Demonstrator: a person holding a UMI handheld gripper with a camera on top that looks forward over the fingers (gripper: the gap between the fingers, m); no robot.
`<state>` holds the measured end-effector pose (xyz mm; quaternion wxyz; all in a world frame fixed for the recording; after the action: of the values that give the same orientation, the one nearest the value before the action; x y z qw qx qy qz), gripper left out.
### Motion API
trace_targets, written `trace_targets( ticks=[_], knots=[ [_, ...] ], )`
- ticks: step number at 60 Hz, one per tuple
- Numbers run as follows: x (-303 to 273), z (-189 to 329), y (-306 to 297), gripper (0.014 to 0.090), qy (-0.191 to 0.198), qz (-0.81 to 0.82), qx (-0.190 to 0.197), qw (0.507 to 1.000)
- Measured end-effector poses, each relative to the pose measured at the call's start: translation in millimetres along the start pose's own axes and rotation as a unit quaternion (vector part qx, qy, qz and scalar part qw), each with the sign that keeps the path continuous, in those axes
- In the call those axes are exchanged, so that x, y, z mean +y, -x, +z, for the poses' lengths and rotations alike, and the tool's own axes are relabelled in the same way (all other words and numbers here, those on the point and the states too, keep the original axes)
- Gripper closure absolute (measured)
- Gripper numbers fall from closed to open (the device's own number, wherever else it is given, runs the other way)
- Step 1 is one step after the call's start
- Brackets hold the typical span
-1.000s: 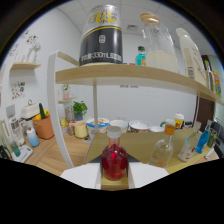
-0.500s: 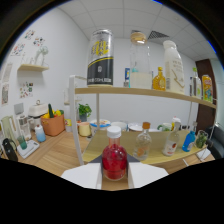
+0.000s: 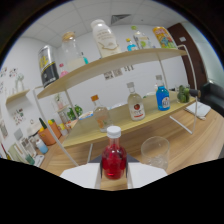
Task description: Make me a cup of Vodka Sunrise.
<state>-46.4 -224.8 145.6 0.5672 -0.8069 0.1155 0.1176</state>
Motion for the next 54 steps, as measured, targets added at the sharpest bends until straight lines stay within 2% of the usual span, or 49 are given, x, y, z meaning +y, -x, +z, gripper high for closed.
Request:
trace_targets(
  ticks=[8, 19, 31, 42, 49, 54],
  knots=[
    [-19.2, 6.0, -3.4, 0.0702, -0.002, 0.196, -0.038, 0.98],
    [-35.5, 9.7, -7.2, 0.0701, -0.005, 0.433, -0.091, 0.897],
    [-54.8, -0.7, 7.1, 0.0703, 0.005, 0.627, -0.168, 0.76],
    [-66.2, -2.3, 6.9, 0.0705, -0.002, 0.733, -0.211, 0.647],
    [-67.4, -4.4, 7.8, 0.0701, 0.0, 0.75, -0.218, 0.624],
    [-69.2, -5.6, 9.3, 0.0705, -0.003, 0.734, -0.212, 0.645]
  ],
)
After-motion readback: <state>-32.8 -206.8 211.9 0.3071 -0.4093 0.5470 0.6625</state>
